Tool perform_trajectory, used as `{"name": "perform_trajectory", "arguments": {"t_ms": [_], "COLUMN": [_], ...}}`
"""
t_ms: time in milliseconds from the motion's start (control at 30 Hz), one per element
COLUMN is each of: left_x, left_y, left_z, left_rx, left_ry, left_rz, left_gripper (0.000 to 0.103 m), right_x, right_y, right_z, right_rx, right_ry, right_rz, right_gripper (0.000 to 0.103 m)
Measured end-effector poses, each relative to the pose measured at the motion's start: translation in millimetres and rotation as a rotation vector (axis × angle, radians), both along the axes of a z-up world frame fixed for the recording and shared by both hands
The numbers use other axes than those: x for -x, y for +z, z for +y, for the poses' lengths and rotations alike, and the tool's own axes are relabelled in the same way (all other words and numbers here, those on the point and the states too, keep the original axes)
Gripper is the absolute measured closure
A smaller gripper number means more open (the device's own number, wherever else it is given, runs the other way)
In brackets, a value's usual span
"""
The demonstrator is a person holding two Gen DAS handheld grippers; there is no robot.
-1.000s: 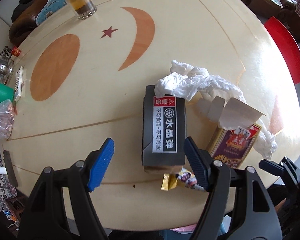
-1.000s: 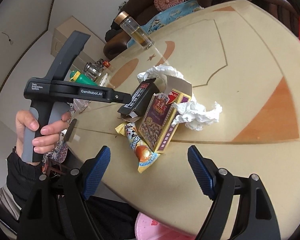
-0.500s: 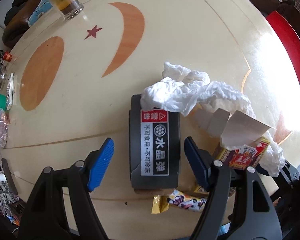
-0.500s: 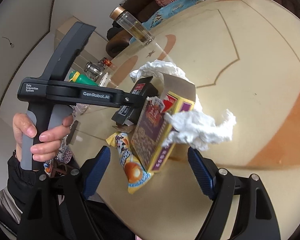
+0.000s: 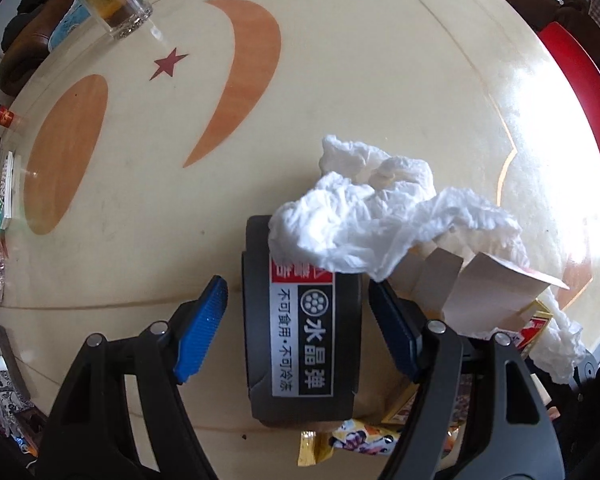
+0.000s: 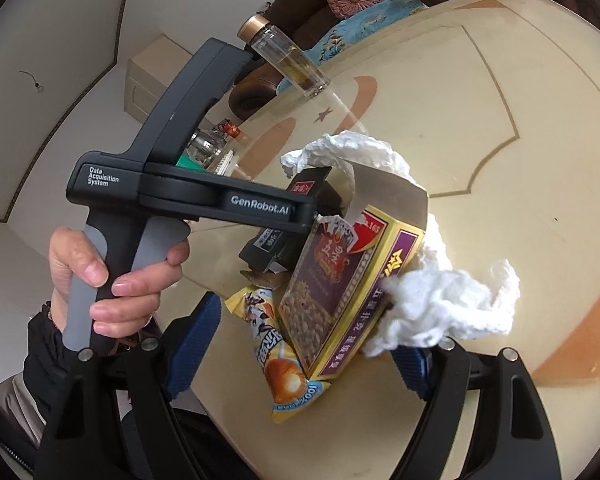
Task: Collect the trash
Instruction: 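Close the left tool on the black box while the right tool grasps the yellow-purple box, then lift the black box and yellow-purple box off the table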
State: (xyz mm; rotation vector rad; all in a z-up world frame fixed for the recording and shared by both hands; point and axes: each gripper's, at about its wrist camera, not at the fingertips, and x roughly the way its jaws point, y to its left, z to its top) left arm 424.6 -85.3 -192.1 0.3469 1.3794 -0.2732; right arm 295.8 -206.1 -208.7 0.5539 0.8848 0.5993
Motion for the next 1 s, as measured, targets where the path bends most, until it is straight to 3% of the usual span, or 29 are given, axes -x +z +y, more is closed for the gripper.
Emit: {"name": "perform_trajectory", "arguments": {"t_ms": [67,167,267,367,600,1000], "left_x": [-10,-10,-9,-7,-4,10], "left_y": [-3,-4,-4,-4,-5,15], "left_z": [2,3,0,-2,-1,20], "left_rx": [0.015,0.04,0.053,0.049,0.043,0.066], "left_ry": [0.003,-0.008,-0.014,-0.022,0.003,0.046], "left_rz": [-0.008,-0.011,-0.003,-0.011,-0.017,-0.047], "left_gripper": [0.033,0.04,0.048,0.049,0.05,0.05], "right_x": [-2,-5,-8,-11,-4,8], "right_y": [-1,-5,-6,-10,-8,12], "right_z": [2,3,0,-1,-8,-2], "right_rx": [0.013,0.025,0.022,0.003,-0.022,0.03], "right_ry": [-0.007,-0.013,-0.02,-0.022,-0.025,-0.029], "right_rz": [-0.003,0.011,0.017,0.038,0.026,-0.034], "right_gripper": [0.029,0.048,0.051,0.071,0.078,0.083]}}
